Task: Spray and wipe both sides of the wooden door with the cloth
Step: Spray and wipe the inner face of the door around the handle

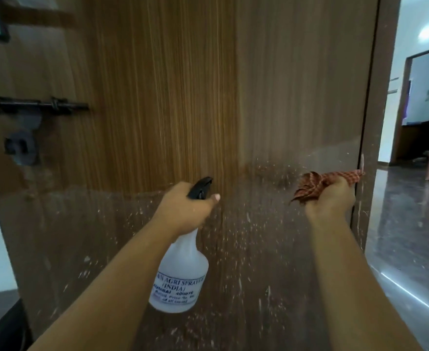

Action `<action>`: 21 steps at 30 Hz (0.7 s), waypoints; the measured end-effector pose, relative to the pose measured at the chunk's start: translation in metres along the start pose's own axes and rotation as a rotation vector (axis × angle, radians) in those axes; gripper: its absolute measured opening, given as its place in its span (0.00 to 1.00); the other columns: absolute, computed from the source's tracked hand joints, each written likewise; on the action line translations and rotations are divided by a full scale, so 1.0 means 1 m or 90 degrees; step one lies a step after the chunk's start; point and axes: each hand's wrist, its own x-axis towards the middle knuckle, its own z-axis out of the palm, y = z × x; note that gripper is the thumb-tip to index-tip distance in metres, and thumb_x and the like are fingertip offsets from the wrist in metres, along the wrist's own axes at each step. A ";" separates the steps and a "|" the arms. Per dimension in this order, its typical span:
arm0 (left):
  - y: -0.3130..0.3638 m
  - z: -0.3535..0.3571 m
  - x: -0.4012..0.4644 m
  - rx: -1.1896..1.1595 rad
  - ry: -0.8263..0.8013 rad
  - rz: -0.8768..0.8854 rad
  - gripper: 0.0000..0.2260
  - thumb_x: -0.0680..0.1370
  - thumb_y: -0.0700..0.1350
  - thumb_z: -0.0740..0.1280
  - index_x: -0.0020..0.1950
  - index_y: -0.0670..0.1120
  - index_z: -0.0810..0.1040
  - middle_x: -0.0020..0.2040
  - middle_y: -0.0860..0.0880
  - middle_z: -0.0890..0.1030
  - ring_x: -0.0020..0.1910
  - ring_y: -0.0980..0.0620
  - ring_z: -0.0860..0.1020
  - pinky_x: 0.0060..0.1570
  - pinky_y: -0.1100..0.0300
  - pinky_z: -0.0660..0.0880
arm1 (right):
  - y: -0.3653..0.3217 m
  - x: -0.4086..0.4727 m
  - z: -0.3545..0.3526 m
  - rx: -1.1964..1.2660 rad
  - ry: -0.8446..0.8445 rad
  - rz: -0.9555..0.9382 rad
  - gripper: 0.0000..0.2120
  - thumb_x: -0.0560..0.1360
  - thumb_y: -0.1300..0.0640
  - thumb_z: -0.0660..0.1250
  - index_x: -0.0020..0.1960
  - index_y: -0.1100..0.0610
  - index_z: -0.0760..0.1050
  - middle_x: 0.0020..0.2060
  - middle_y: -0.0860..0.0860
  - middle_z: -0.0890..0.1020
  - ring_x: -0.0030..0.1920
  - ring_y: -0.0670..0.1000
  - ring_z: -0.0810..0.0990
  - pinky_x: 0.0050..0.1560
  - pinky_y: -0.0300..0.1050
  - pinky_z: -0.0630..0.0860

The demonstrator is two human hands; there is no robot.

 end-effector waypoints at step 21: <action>0.060 0.025 0.067 -0.065 -0.016 0.111 0.12 0.76 0.50 0.74 0.44 0.40 0.83 0.39 0.42 0.85 0.43 0.43 0.84 0.41 0.54 0.80 | 0.032 0.115 0.012 -0.845 -0.174 -0.450 0.27 0.83 0.42 0.44 0.80 0.49 0.45 0.80 0.50 0.48 0.79 0.56 0.43 0.77 0.61 0.48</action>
